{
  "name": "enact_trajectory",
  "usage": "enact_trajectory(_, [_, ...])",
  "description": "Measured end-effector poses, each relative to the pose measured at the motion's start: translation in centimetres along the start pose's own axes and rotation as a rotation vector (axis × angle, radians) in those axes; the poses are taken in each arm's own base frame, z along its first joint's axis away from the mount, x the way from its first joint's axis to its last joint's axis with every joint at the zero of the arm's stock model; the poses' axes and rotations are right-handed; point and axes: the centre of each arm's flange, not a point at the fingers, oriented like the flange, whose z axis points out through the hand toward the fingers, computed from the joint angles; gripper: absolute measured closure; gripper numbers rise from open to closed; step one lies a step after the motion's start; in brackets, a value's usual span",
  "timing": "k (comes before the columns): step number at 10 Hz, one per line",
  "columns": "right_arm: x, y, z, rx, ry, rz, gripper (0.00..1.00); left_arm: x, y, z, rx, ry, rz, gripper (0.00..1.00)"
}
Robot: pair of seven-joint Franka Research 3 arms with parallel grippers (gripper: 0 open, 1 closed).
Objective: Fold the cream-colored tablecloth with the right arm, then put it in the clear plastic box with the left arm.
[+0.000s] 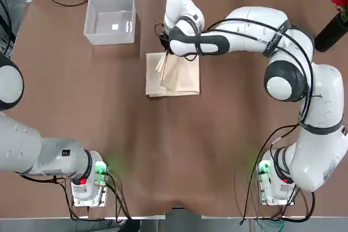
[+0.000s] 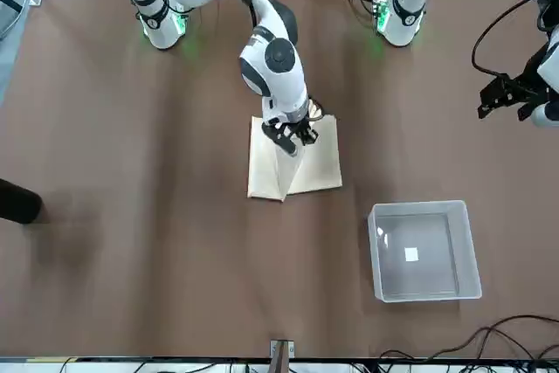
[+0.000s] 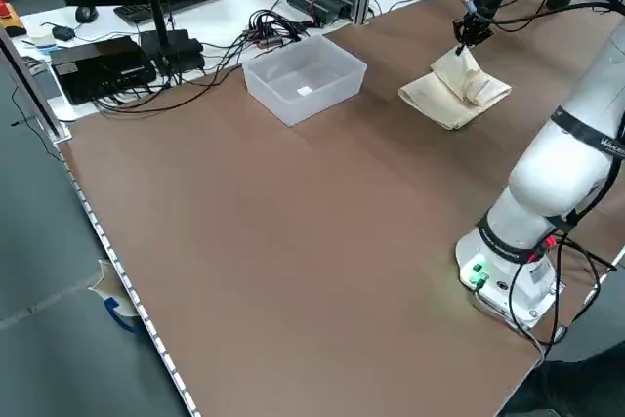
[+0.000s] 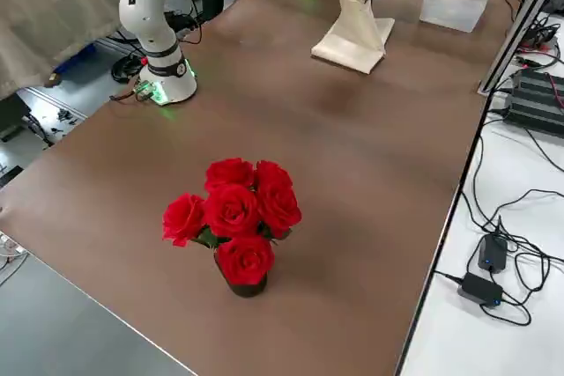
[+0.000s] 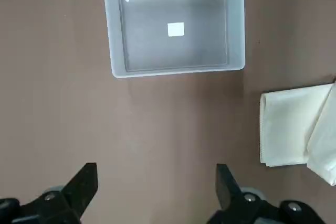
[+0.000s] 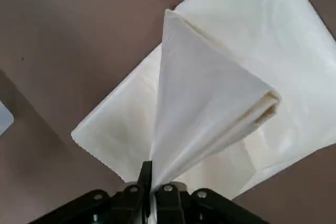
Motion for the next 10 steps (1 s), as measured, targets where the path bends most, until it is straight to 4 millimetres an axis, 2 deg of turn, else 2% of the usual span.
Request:
enact_trajectory(2, [-0.9, -0.1, 0.2, -0.002, 0.025, -0.082, 0.89, 0.1, 0.0, 0.1, 0.0, -0.002, -0.001, 0.01])
enact_trajectory(3, [-1.3, -0.2, 0.2, 0.0, 0.025, -0.12, 0.83, 0.1, -0.1, 0.2, 0.0, -0.003, -0.001, 0.01])
enact_trajectory(5, [-1.8, -0.7, -0.4, 0.013, 0.055, -0.185, 0.54, 0.1, -0.1, 0.2, 0.0, -0.003, -0.002, 0.01])
enact_trajectory(6, [-2.3, -0.8, -0.5, 0.015, 0.073, -0.209, 0.44, 0.1, -0.1, 0.2, 0.0, -0.003, -0.002, 0.01])
enact_trajectory(7, [-2.7, -0.8, -0.6, 0.017, 0.082, -0.222, 0.41, 0.1, -0.1, 0.2, 0.0, -0.003, -0.002, 0.01])
enact_trajectory(9, [-2.6, -1.2, -1.2, 0.03, 0.089, -0.223, 0.11, 0.1, -0.2, 0.2, 0.0, -0.003, -0.004, 0.01])
enact_trajectory(10, [-1.9, -1.5, -1.7, 0.035, 0.098, -0.216, 0.0, 0.1, -0.2, 0.2, 0.0, -0.003, -0.004, 0.01])
